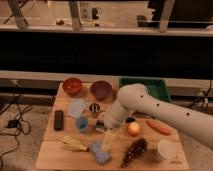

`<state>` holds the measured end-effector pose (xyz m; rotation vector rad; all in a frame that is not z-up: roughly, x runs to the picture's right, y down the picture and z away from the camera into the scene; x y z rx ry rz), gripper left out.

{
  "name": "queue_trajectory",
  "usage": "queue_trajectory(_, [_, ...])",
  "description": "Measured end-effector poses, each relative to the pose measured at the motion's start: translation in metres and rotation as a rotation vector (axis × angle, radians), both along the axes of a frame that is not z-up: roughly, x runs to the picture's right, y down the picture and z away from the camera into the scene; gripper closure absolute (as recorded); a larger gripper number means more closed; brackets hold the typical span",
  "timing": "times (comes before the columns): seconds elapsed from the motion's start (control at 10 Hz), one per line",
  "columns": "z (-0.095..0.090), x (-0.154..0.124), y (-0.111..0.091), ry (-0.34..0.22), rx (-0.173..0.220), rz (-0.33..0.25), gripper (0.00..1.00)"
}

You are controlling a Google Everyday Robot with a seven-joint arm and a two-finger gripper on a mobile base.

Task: Place eraser in paper cup

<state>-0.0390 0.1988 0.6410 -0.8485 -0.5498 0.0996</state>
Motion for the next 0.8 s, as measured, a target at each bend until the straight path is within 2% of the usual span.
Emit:
queue_trajectory(0.1, [-0.0048,-0.0121,0.0015,-0.020,0.000,-0.007,0.06])
queue_trajectory(0.8, [-0.0055,-0.0121,0.0010,-0.019,0.002,-0.006,0.06])
